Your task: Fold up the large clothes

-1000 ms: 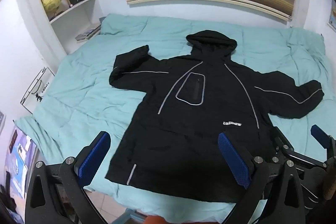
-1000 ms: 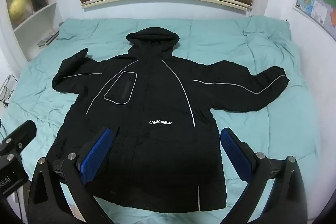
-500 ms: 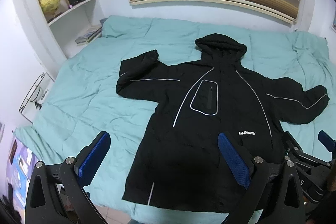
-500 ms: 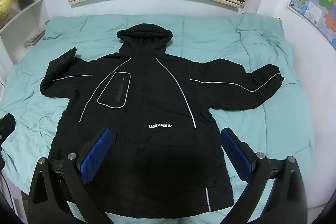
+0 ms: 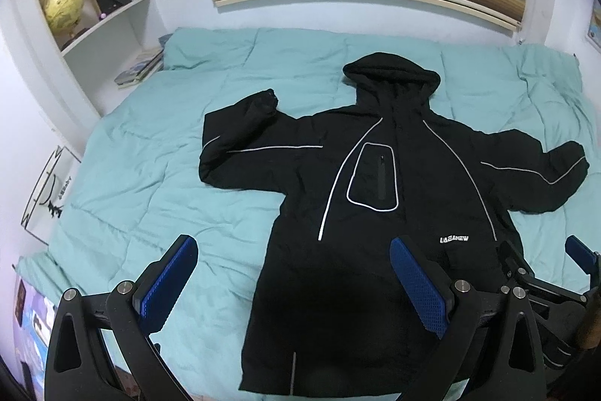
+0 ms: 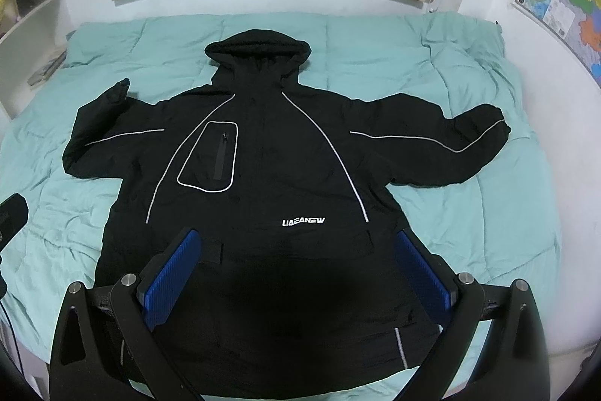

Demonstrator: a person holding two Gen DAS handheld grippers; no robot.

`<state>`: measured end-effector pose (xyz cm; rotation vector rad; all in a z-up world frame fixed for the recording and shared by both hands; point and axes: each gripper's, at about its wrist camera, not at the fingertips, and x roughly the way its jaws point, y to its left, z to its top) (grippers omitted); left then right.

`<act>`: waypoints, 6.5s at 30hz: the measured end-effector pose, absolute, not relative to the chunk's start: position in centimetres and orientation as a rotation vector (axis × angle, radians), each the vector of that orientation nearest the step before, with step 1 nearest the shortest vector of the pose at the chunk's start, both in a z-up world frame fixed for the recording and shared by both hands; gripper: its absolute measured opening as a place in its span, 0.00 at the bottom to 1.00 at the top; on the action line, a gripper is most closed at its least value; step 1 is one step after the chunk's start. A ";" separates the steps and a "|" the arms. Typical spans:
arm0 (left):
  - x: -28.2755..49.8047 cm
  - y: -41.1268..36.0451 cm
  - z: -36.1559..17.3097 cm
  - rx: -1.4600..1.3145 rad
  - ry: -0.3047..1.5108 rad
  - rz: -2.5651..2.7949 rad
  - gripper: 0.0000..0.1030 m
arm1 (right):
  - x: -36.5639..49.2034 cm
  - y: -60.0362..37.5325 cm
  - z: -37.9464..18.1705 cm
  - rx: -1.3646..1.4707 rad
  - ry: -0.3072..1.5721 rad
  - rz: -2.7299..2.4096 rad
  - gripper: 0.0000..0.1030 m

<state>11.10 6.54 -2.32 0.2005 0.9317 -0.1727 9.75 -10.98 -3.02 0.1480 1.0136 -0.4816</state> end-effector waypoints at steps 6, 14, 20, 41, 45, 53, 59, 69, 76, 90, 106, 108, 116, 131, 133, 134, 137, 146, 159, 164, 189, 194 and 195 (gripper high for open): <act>12.9 7.6 -2.7 0.213 0.922 -0.186 0.99 | 11.3 -9.5 -4.0 0.163 1.032 -0.484 1.00; 15.8 9.0 -3.2 0.246 0.940 -0.208 0.99 | 12.7 -7.5 -4.7 0.162 1.040 -0.507 1.00; 18.0 9.4 -4.1 0.249 0.948 -0.250 0.99 | 12.9 -6.8 -5.2 0.164 1.058 -0.557 1.00; 32.9 17.6 -13.1 0.007 1.028 -0.322 0.99 | 21.5 -4.5 -10.8 0.141 1.178 -0.475 1.00; 37.3 15.8 -14.5 0.034 0.990 -0.379 0.99 | 23.5 -4.5 -12.7 0.134 1.221 -0.449 1.00; 46.9 12.5 -19.7 0.074 1.059 -0.397 0.99 | 26.6 -5.6 -15.8 0.144 1.282 -0.431 1.00; 50.3 11.3 -23.3 0.104 1.121 -0.383 0.88 | 28.8 -5.9 -17.5 0.141 1.317 -0.412 1.00; 49.7 13.3 -21.8 0.012 1.046 -0.428 0.22 | 32.5 -3.3 -17.6 0.078 1.270 -0.342 1.00; 48.3 21.5 -18.7 -0.259 1.000 -0.411 0.21 | 35.0 0.5 -17.8 0.020 1.201 -0.219 1.00; 45.8 42.7 -21.1 -0.569 1.003 -0.115 0.29 | 38.6 7.2 -19.6 -0.051 1.201 -0.039 1.00; 46.1 46.8 -31.6 -0.954 1.074 -0.051 0.76 | 45.1 9.3 -22.1 0.040 1.184 0.038 0.94; 46.3 46.5 -32.4 -0.962 1.055 -0.041 0.70 | 45.9 9.8 -23.9 0.072 1.212 0.071 0.83; 44.8 44.7 -28.8 -0.792 0.986 -0.041 0.24 | 46.9 12.0 -29.5 -0.034 1.306 0.087 0.86; 42.4 32.3 -15.2 -0.501 0.817 -0.341 0.17 | 39.3 3.9 -22.8 0.160 1.281 0.071 0.88; 42.2 28.7 -14.1 -0.453 0.820 -0.416 0.17 | 37.7 2.1 -21.8 0.189 1.262 0.033 0.88; 42.1 26.9 -13.8 -0.433 0.826 -0.455 0.17 | 37.0 1.0 -21.3 0.201 1.248 0.013 0.88; 41.7 21.1 -13.5 -0.349 0.854 -0.555 0.17 | 35.4 -2.5 -19.9 0.215 1.218 -0.063 0.88; 40.6 4.7 -16.8 -0.166 0.970 -0.806 0.17 | 31.6 -11.4 -18.4 0.300 1.177 -0.263 0.88; 40.4 -2.3 -28.6 -0.056 1.303 -0.842 0.49 | 29.2 -16.8 -22.0 0.362 1.233 -0.333 0.88; 39.5 0.9 -26.6 -0.166 1.380 -0.889 0.60 | 30.5 -17.4 -22.4 0.509 1.204 -0.216 0.88; 40.7 7.4 -19.3 -0.146 1.156 -0.669 0.61 | 31.8 -19.5 -16.3 0.578 0.978 -0.155 0.33; 41.4 1.9 -21.9 -0.086 1.185 -0.773 0.61 | 29.0 -25.4 -14.1 0.451 0.963 -0.376 0.33; 41.4 0.6 -22.6 -0.062 1.199 -0.778 0.61 | 28.5 -26.6 -14.8 0.437 0.989 -0.428 0.33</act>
